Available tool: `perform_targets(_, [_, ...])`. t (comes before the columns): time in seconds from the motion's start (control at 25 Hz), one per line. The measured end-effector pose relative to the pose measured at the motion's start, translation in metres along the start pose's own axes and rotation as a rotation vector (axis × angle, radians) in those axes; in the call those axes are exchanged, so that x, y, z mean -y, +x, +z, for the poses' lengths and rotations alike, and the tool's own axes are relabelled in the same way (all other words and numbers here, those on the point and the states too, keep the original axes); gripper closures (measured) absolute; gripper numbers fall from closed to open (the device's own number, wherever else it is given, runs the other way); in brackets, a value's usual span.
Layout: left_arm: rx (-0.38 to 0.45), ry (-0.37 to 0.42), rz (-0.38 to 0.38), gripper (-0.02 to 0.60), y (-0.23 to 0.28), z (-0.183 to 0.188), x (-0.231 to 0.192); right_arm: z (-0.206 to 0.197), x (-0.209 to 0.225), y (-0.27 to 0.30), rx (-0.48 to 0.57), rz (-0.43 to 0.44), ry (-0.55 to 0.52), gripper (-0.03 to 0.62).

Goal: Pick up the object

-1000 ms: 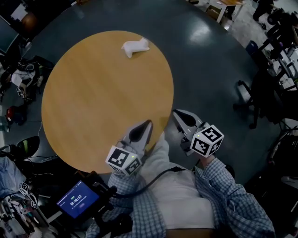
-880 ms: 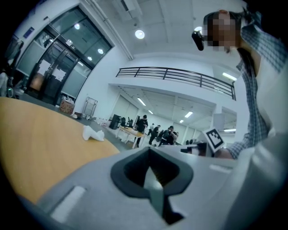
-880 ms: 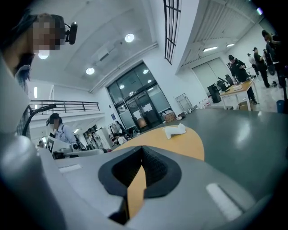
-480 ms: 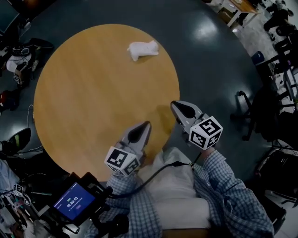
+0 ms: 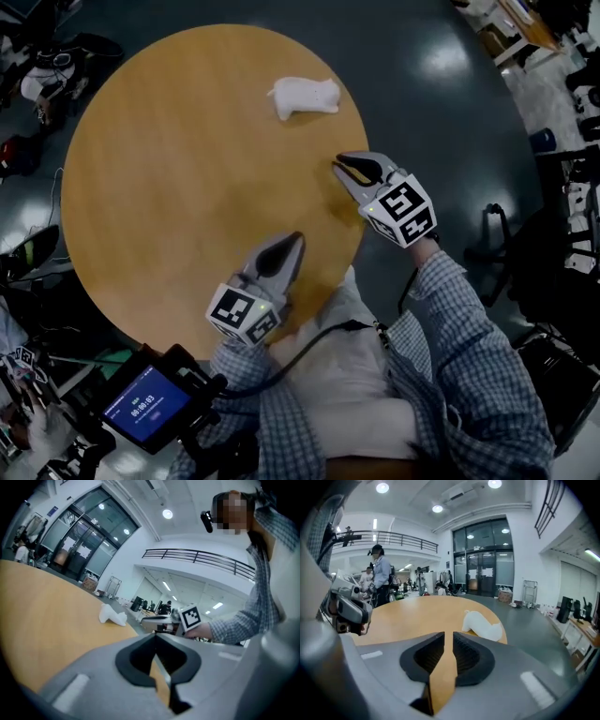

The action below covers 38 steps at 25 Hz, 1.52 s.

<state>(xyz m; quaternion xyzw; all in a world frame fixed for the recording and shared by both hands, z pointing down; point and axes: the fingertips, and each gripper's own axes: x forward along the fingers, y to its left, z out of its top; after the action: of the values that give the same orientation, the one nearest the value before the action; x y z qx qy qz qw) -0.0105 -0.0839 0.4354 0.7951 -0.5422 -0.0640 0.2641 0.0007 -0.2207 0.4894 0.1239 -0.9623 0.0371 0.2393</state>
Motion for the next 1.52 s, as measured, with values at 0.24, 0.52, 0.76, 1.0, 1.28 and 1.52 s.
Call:
perform_targets(0.24, [0.018,-0.056,0.085,0.583,0.026,0.029,-0.041,0.019,0.04,0.089,-0.157,0.159,-0.179,0.426])
perform_targets(0.52, [0.021,-0.073,0.151,0.583,0.04,0.047,-0.064,0.034,0.078,0.148,-0.29,0.237,-0.374,0.241])
perform_targets(0.76, [0.028,-0.098,0.228,0.583,0.043,0.051,-0.077,0.033,0.096,0.19,-0.392,0.307,-0.529,0.195])
perform_targets(1.0, [0.038,-0.115,0.263,0.583,0.024,0.052,-0.116,0.015,0.088,0.249,-0.553,0.392,-0.629,0.174])
perform_targets(1.28, [0.046,-0.121,0.275,0.583,0.02,0.052,-0.123,-0.004,0.083,0.259,-0.627,0.474,-0.552,0.15])
perform_targets(1.52, [0.048,-0.116,0.268,0.583,0.02,0.052,-0.122,-0.009,0.092,0.258,-0.621,0.451,-0.5,0.146])
